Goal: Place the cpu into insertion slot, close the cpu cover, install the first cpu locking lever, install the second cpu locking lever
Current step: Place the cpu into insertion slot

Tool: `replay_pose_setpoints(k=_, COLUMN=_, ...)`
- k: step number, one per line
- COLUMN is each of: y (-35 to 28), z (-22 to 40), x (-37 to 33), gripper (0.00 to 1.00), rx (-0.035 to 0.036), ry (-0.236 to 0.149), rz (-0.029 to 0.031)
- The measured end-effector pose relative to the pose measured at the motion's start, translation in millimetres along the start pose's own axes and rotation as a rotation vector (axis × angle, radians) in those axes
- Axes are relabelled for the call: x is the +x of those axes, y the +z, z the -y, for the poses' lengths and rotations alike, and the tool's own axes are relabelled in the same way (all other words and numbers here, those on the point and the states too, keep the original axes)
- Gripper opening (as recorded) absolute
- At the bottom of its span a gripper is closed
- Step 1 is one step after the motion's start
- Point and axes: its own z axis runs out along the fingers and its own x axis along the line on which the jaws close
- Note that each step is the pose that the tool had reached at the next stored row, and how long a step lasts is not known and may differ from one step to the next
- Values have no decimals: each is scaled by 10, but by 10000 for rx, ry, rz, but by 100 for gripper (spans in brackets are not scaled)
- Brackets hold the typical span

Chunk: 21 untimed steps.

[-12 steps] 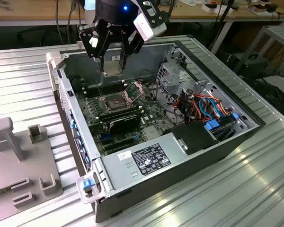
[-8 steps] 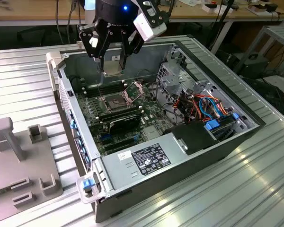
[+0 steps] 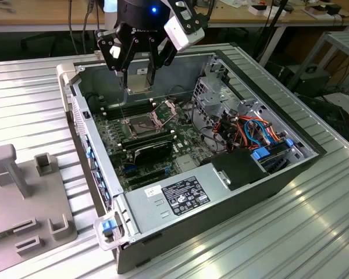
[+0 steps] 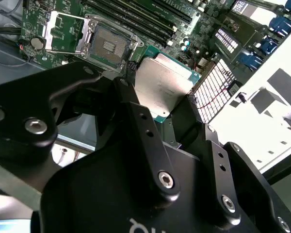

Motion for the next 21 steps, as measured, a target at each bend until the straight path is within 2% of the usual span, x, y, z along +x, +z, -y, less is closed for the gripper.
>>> replay_pose_setpoints(k=3, y=1, z=-2, x=-18, gripper=54, rx=-1, ry=1, rz=0)
replay_pose_setpoints(k=9, y=6, z=-9, x=-104, gripper=54, rx=0, ry=0, rz=-1)
replay_pose_setpoints(k=14, y=7, z=-12, x=-118, gripper=54, rx=0, ry=1, rz=0)
replay_pose_setpoints(k=21, y=10, z=-69, x=-121, gripper=54, rx=-1, ry=-1, rz=0)
